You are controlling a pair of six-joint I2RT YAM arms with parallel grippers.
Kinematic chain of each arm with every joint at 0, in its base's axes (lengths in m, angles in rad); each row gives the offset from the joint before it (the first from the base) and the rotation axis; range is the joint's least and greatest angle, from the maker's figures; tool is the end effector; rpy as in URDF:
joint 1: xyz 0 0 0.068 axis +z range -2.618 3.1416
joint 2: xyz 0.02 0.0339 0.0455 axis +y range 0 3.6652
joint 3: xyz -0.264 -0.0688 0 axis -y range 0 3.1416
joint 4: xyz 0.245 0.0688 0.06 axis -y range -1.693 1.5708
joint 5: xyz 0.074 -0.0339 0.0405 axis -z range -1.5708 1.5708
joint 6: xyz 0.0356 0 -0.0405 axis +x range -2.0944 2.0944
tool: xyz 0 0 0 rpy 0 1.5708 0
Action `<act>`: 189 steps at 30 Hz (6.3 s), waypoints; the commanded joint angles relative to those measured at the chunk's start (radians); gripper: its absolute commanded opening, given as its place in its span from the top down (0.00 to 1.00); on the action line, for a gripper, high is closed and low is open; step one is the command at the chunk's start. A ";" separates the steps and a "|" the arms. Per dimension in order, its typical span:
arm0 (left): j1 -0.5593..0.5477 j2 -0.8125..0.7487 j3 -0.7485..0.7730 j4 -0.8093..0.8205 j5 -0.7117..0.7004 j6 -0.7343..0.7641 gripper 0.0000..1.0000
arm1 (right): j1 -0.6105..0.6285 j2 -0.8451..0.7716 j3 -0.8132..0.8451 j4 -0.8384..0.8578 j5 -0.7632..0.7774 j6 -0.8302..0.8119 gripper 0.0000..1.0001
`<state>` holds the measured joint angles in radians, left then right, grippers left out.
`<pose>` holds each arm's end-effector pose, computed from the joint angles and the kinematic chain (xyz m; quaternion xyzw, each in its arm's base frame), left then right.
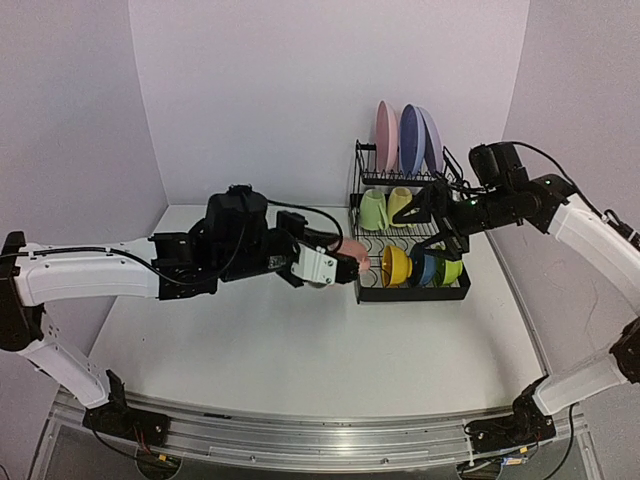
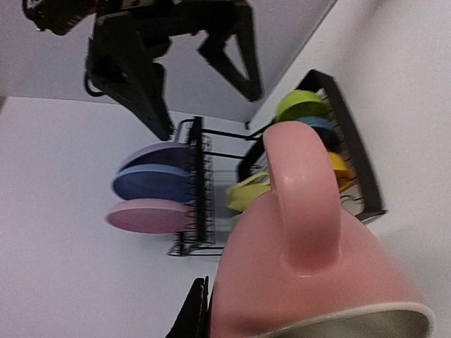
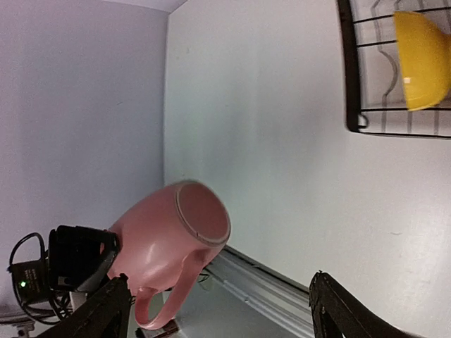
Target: Load the mixed dishes into the dish rack
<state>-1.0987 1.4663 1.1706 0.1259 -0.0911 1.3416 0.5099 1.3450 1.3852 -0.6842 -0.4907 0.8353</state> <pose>0.1630 -0.3122 0.3436 0.7072 0.2899 0.1126 0.6350 0.2428 0.1550 0.3773 0.0334 0.8739 0.4401 0.2038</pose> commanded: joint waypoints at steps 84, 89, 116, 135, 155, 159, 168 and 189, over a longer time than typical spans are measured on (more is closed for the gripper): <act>0.111 -0.152 -0.125 0.042 0.100 0.371 0.16 | 0.050 0.130 -0.123 0.410 0.909 -1.159 1.00; 0.119 -0.155 -0.122 0.030 0.052 0.324 0.16 | -0.053 0.150 -0.161 0.509 0.841 -1.157 1.00; 0.211 -0.210 -0.250 -0.052 0.008 0.072 0.15 | -0.200 0.396 -0.158 0.736 0.994 -1.032 1.00; 0.236 -0.218 -0.275 -0.059 0.013 0.053 0.15 | -0.240 0.577 -0.032 0.780 1.012 -0.897 1.00; 0.255 -0.202 -0.279 -0.073 0.013 0.035 0.15 | -0.254 0.738 0.034 0.950 1.127 -0.869 1.00; 0.258 -0.200 -0.279 -0.076 0.013 0.031 0.15 | -0.255 0.738 0.020 0.963 1.130 -0.876 1.00; 0.260 -0.195 -0.275 -0.081 0.016 0.025 0.15 | -0.258 0.808 0.069 0.965 1.155 -0.881 1.00; 0.264 -0.205 -0.275 -0.100 0.011 0.016 0.15 | -0.290 0.838 0.124 0.870 0.927 -0.862 0.97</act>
<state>-0.8413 1.2770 0.8917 0.0410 -0.0750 1.3781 0.2401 2.1941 1.4532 0.1734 0.4545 -0.0540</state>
